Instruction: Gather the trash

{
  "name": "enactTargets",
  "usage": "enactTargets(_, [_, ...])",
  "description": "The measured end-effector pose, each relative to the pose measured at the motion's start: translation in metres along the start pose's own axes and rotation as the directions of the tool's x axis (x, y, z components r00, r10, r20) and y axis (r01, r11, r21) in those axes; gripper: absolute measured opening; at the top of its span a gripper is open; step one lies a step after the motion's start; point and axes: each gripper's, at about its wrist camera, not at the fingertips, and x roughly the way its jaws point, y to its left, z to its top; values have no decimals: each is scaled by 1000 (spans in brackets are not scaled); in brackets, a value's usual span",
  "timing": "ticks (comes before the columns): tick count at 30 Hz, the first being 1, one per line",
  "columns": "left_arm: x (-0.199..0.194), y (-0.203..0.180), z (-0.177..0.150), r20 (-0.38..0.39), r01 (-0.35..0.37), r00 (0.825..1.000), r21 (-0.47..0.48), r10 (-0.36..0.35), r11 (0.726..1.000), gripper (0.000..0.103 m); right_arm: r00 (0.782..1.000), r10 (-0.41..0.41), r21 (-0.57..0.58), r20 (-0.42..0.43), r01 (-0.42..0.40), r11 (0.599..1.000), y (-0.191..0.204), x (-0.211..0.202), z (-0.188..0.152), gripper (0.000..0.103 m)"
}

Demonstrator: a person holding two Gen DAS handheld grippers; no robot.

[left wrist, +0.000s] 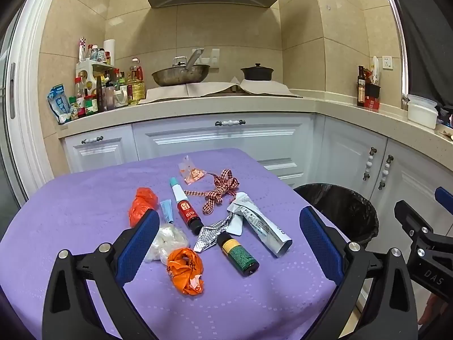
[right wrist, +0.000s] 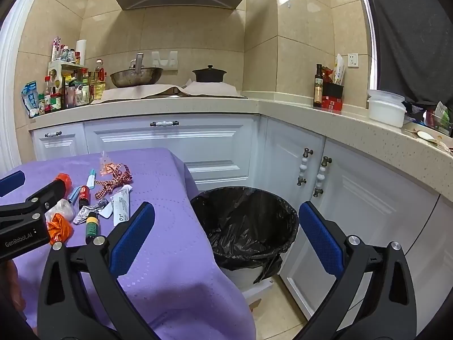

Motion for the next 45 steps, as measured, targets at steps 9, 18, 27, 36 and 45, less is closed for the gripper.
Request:
enactTargets(9, [-2,-2,1,19,-22,1000,13,22,1000,97,1000,0,1,1,0,1000,-2,-1,2,100])
enactTargets(18, [-3,3,-1,21,-18,1000,11,18,1000,97,1000,1,4,3,-1,1000,-5,0,2,100])
enactTargets(27, [0,4,-3,14,-17,1000,10,17,1000,97,1000,1,4,2,-1,1000,-5,0,6,100])
enactTargets(36, [-1,9,-9,10,-25,1000,3,25,1000,97,1000,2,5,2,-2,1000,-8,-1,5,100])
enactTargets(45, [4,6,-11,6,-24,1000,8,24,1000,97,1000,1,5,1,-1,1000,-7,-1,5,100])
